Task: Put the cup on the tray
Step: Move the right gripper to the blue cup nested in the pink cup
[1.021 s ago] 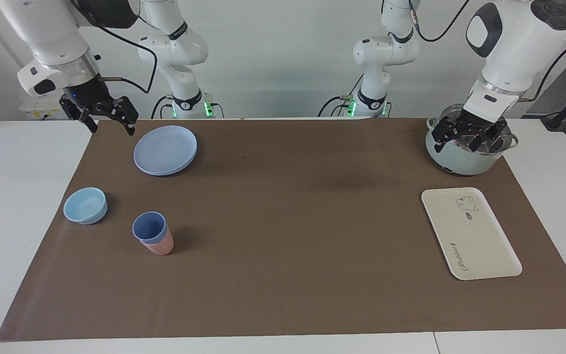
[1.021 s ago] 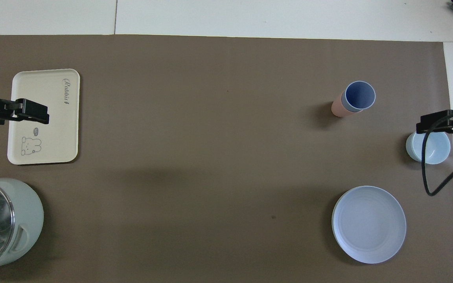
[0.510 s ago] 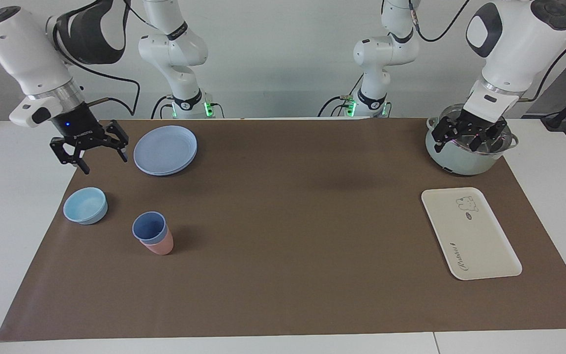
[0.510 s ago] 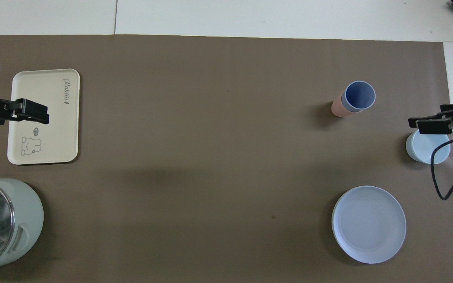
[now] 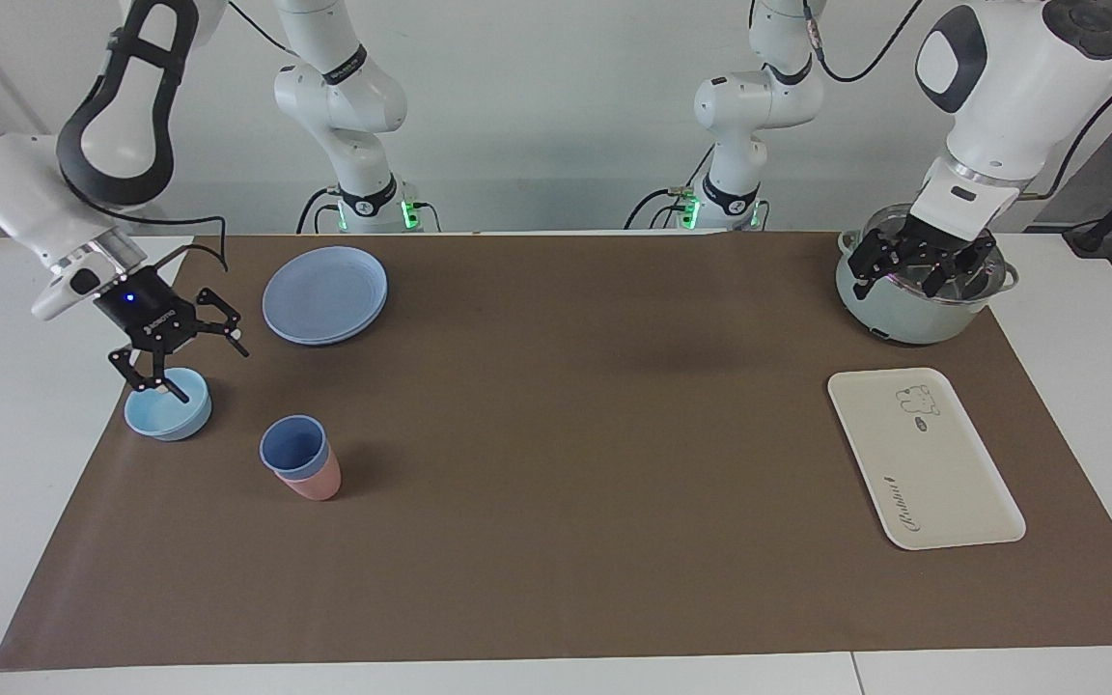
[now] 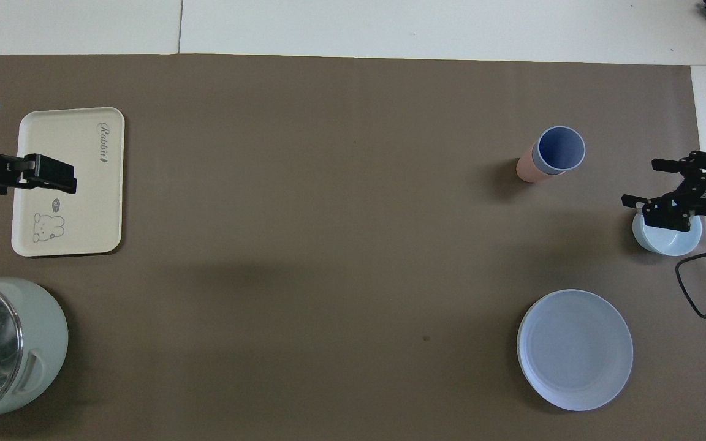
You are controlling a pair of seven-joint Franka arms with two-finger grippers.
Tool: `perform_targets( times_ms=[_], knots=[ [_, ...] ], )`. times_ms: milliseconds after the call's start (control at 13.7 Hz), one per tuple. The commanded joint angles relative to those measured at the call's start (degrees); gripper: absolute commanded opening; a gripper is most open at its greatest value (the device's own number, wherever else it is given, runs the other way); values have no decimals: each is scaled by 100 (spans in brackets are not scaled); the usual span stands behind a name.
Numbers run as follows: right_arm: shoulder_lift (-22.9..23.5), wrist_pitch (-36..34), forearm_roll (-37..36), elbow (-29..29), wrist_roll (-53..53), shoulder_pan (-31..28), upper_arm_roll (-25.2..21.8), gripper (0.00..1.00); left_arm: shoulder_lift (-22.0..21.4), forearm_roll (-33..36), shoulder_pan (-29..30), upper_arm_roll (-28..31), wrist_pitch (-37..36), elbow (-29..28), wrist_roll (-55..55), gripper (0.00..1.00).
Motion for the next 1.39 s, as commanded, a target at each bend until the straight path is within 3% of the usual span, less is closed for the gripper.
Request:
perform_targets(
  times_ms=[0, 438, 656, 875, 1312],
  knots=[
    [508, -1, 863, 133, -982, -87, 59, 100, -147, -10, 63, -23, 3, -154, 19, 100],
    [1528, -440, 2542, 476, -2169, -25, 68, 100, -147, -10, 63, -23, 3, -154, 19, 100],
    [1616, -503, 2631, 450, -2372, 19, 77, 100, -147, -10, 63, -23, 3, -154, 19, 100],
    [1871, -503, 3324, 441, -3091, 115, 94, 100, -147, -10, 63, -23, 3, -154, 19, 100],
    [1872, -406, 3932, 432, -3251, 423, 103, 100, -147, -1, 45, -23, 3, -154, 19, 100]
  ],
)
